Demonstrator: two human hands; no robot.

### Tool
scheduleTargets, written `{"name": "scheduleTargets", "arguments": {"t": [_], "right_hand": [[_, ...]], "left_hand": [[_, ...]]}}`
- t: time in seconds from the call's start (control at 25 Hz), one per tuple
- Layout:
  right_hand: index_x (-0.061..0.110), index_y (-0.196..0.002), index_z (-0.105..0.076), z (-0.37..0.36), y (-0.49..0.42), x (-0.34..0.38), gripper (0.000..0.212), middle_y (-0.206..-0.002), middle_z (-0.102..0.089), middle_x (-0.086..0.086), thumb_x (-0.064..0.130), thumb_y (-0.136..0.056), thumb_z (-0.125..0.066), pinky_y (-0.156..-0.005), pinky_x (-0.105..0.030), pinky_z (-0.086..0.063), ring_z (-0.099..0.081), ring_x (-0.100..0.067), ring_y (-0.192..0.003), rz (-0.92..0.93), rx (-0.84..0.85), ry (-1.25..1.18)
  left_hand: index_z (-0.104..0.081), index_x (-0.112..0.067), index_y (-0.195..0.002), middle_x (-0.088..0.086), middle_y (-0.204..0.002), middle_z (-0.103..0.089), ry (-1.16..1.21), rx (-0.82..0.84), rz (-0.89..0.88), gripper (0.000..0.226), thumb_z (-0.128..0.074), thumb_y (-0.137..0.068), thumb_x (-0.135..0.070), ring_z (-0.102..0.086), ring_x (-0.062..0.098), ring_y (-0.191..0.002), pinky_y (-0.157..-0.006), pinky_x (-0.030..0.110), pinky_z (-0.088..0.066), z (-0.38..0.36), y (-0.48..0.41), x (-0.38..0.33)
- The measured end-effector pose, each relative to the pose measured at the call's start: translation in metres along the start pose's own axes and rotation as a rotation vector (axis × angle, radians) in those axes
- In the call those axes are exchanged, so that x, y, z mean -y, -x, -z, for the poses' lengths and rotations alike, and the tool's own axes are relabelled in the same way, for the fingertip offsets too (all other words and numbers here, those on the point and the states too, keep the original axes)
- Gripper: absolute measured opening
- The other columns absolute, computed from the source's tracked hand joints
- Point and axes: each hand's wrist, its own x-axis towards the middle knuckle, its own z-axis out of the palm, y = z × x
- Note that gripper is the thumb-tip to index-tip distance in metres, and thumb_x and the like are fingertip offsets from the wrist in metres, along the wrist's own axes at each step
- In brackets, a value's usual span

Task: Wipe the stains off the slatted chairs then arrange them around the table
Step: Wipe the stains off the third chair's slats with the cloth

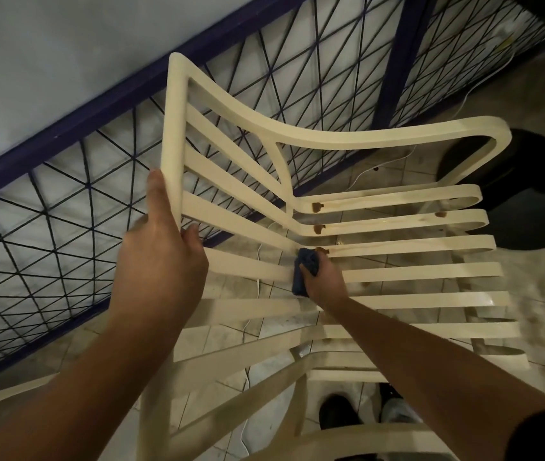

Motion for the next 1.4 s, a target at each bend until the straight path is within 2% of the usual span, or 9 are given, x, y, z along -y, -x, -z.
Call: {"name": "scheduleTargets", "arguments": {"t": [0.12, 0.28, 0.4, 0.52, 0.72, 1.0, 1.16, 1.28, 1.4], "right_hand": [[0.019, -0.12, -0.061, 0.029, -0.014, -0.036, 0.026, -0.101, -0.066, -0.002, 0.035, -0.099, -0.062, -0.083, -0.034, -0.056, -0.067, -0.021, -0.095, -0.04, 0.106, 0.292], [0.012, -0.117, -0.056, 0.071, -0.015, -0.059, 0.019, -0.094, -0.061, -0.002, 0.022, -0.101, -0.059, -0.073, -0.031, -0.051, -0.064, -0.02, -0.085, -0.111, -0.172, 0.208], [0.009, -0.122, -0.054, 0.085, -0.004, -0.072, 0.023, -0.111, -0.057, -0.013, 0.012, -0.099, -0.057, -0.085, -0.042, -0.057, -0.063, -0.03, -0.096, -0.204, -0.332, 0.131], [0.012, -0.13, -0.051, 0.067, 0.01, -0.07, 0.036, -0.121, -0.051, -0.017, 0.005, -0.095, -0.059, -0.096, -0.052, -0.055, -0.057, -0.037, -0.107, -0.164, -0.236, 0.219], [0.016, -0.132, -0.049, 0.011, 0.014, -0.034, 0.034, -0.125, -0.051, -0.013, 0.009, -0.099, -0.055, -0.097, -0.045, -0.051, -0.056, -0.034, -0.112, -0.119, -0.096, 0.268], [0.011, -0.124, -0.055, 0.024, 0.015, -0.031, 0.026, -0.122, -0.062, -0.023, 0.007, -0.099, -0.06, -0.093, -0.051, -0.053, -0.061, -0.039, -0.113, -0.448, 0.212, -0.629], [0.008, -0.115, -0.058, 0.101, 0.042, -0.061, 0.013, -0.101, -0.067, -0.014, 0.01, -0.102, -0.056, -0.074, -0.04, -0.053, -0.066, -0.028, -0.089, -0.508, 0.177, -0.847], [0.006, -0.124, -0.056, 0.156, 0.051, -0.089, 0.022, -0.108, -0.065, -0.015, 0.015, -0.105, -0.048, -0.078, -0.041, -0.05, -0.063, -0.029, -0.095, -0.514, 0.05, -1.04], [0.01, -0.142, -0.051, 0.196, 0.056, -0.11, 0.04, -0.133, -0.062, -0.016, 0.02, -0.104, -0.047, -0.09, -0.044, -0.05, -0.06, -0.033, -0.12, -0.487, -0.027, -1.172]], "left_hand": [[-0.009, -0.035, -0.161, 0.004, -0.097, -0.051, -0.004, -0.008, 0.004, 0.073, -0.054, -0.104, -0.026, -0.053, 0.011, -0.069, -0.058, 0.032, -0.047, 0.0, 0.0, 0.0], [-0.008, -0.034, -0.162, 0.004, -0.097, -0.049, -0.006, -0.002, -0.009, 0.073, -0.053, -0.105, -0.026, -0.047, 0.005, -0.066, -0.055, 0.027, -0.044, 0.002, 0.001, 0.0], [-0.009, -0.033, -0.161, 0.004, -0.094, -0.048, -0.017, -0.007, -0.019, 0.072, -0.053, -0.105, -0.025, -0.044, 0.003, -0.066, -0.049, 0.018, -0.032, 0.002, 0.002, -0.001], [-0.01, -0.033, -0.161, 0.005, -0.093, -0.05, -0.019, -0.018, -0.031, 0.073, -0.054, -0.104, -0.023, -0.047, 0.004, -0.066, -0.048, 0.019, -0.033, 0.001, 0.0, 0.002], [-0.013, -0.033, -0.16, 0.001, -0.09, -0.051, 0.003, -0.03, -0.054, 0.073, -0.056, -0.103, -0.021, -0.054, 0.005, -0.067, -0.05, 0.021, -0.04, 0.0, 0.001, 0.004], [-0.013, -0.032, -0.161, -0.006, -0.083, -0.048, -0.011, -0.016, -0.079, 0.073, -0.056, -0.103, -0.022, -0.054, 0.006, -0.066, -0.047, 0.016, -0.037, 0.002, 0.003, 0.003], [-0.013, -0.029, -0.161, 0.019, -0.109, -0.058, -0.041, -0.046, -0.122, 0.073, -0.056, -0.103, -0.021, -0.054, 0.015, -0.07, -0.057, 0.031, -0.047, -0.001, 0.005, 0.006], [-0.01, -0.029, -0.161, 0.029, -0.137, -0.041, -0.164, -0.071, -0.196, 0.07, -0.05, -0.104, -0.028, -0.054, 0.033, -0.084, -0.066, 0.047, -0.053, -0.001, 0.003, 0.004], [-0.013, -0.019, -0.162, 0.026, -0.155, -0.025, -0.675, -0.024, -0.386, 0.07, -0.03, -0.101, -0.046, -0.037, 0.054, -0.131, -0.091, 0.073, -0.045, 0.0, 0.001, 0.008]]}}
